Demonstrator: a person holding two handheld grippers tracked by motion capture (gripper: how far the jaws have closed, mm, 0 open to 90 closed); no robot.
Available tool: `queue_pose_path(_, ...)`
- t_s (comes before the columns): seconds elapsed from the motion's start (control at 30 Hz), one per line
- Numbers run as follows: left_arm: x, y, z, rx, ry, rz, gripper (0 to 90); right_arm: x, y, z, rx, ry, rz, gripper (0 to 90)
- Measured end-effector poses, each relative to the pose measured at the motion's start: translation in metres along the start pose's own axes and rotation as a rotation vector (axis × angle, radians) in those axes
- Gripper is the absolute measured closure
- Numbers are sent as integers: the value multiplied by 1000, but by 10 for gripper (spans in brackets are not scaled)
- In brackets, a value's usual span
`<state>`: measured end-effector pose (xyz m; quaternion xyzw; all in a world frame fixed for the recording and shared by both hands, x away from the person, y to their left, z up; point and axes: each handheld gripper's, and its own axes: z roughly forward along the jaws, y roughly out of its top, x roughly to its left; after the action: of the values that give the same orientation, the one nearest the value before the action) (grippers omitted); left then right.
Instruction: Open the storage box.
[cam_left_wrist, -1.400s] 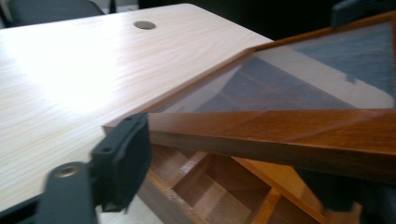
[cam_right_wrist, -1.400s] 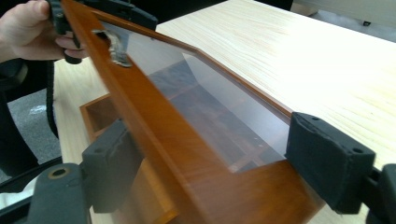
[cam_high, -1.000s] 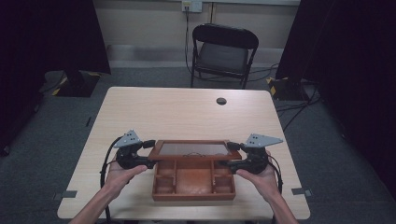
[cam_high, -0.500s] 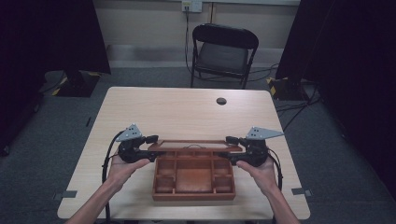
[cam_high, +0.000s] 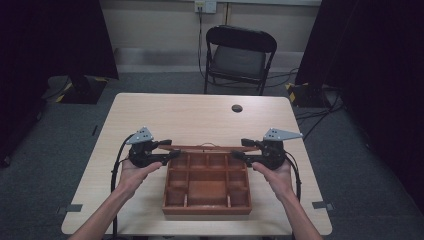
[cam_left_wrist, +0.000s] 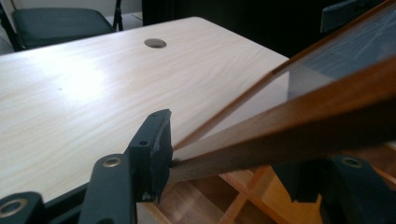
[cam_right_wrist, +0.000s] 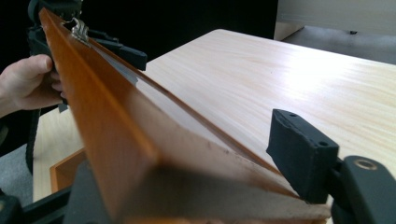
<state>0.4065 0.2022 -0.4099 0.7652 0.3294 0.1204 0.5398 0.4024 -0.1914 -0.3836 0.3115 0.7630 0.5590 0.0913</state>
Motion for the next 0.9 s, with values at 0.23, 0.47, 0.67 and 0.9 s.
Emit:
queue_pose_path(0.23, 8, 1, 7, 2, 3, -11, 438, -13, -1, 7, 4, -13, 34, 377)
queue_pose_path(0.47, 15, 1, 16, 1, 1, -33, 443, -23, -3, 12, 1, -29, 52, 400)
queue_pose_path(0.67, 20, 1, 23, 13, 3, -24, 442, -30, -6, 18, 8, -40, 73, 406)
queue_pose_path(0.9, 28, -2, 29, 18, 2, -40, 455, -38, -10, 26, 13, -58, 93, 417)
